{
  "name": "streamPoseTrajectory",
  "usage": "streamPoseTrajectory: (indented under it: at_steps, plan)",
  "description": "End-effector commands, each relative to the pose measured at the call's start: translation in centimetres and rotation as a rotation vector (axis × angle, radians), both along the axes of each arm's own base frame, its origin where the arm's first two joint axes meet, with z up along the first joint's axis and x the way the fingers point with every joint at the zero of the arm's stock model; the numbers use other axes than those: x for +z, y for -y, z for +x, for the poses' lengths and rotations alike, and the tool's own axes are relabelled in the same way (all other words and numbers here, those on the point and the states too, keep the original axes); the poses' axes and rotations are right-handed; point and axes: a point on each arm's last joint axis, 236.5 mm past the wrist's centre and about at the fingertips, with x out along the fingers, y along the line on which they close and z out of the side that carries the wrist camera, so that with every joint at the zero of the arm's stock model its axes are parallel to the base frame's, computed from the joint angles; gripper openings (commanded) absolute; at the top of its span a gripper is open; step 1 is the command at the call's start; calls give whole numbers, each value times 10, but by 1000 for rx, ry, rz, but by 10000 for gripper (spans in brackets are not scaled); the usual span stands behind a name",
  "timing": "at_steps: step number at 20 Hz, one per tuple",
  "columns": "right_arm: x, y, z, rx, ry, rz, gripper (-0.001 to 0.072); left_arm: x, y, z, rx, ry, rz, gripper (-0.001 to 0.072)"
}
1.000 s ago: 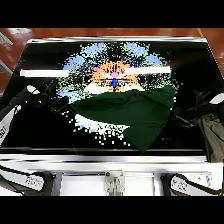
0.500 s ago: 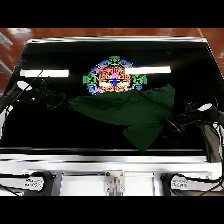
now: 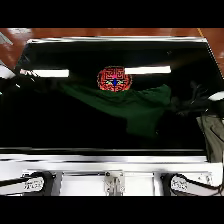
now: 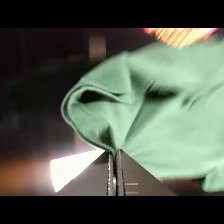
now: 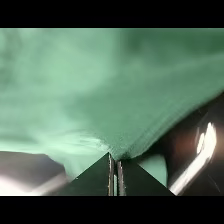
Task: Fold the shirts.
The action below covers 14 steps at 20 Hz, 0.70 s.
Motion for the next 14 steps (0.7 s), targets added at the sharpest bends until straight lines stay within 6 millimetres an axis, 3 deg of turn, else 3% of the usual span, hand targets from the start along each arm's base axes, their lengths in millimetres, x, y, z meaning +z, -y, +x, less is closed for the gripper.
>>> streamPoseTrajectory:
  at_steps: [1,2,3,4,5,6,8,10,12,14]
  plan:
    - [190,-5,19,82,489,-150,56,200,-6,-11,30,493,70,33]
    - [261,-6,11,66,668,-227,56,277,-7,-36,59,689,79,34]
    - [334,-10,-7,37,855,-303,56,342,-7,-71,86,861,83,34]
    - [405,-15,-36,-12,1047,-389,56,401,-8,-114,115,1024,82,34]
    - [463,-18,-71,-75,1200,-457,56,441,-6,-157,134,1142,70,34]
    - [505,-20,-107,-150,1309,-501,56,470,-3,-201,151,1232,55,34]
    - [546,-22,-164,-260,1414,-552,56,492,-3,-267,187,1317,48,34]
    - [554,-23,-205,-336,1426,-575,56,499,-18,-318,281,1351,72,33]
    - [546,-24,-234,-354,1407,-646,56,491,-35,-351,363,1342,140,34]
    - [539,-23,-253,-361,1390,-702,56,468,-41,-364,383,1260,192,34]
